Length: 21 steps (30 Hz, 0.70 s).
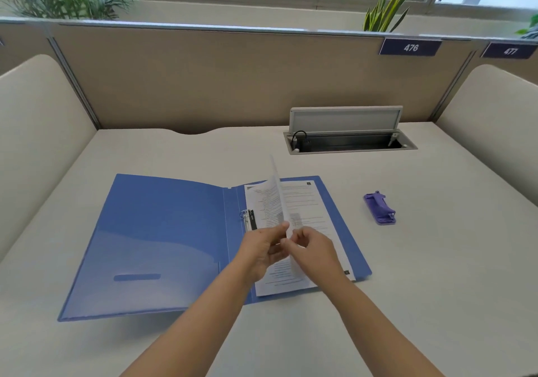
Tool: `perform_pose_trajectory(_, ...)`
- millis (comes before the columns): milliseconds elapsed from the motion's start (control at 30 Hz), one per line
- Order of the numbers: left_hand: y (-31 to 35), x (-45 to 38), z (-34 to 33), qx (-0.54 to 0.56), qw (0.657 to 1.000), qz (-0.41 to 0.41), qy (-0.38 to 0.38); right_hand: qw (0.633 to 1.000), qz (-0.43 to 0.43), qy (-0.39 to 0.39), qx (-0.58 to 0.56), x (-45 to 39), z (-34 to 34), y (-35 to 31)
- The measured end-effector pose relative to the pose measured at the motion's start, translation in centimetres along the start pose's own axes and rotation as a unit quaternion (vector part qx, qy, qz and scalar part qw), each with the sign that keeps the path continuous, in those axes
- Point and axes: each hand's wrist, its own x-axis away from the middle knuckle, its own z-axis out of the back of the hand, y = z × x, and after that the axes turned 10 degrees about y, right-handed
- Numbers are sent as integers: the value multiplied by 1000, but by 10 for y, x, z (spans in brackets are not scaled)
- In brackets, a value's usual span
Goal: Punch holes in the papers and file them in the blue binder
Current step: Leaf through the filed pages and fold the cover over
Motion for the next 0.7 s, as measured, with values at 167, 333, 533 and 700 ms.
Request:
perform_pose_trajectory(167, -3, 3, -5, 40, 999, 23, 4, 995, -46, -24, -89, -6, 9, 8)
perform_pose_trajectory(333, -3, 4, -11, 23, 999, 21, 24, 993, -61, -44, -96, -15, 13, 12)
perform_pose_trajectory(533, -6, 5, -22, 23, 998, 24, 51, 990, -64, -69, -107, -23, 22, 19)
perform_pose_trajectory(700, -10, 7, -27, 25, 998, 19, 58, 982, -67, -97, -144, -30, 30, 24)
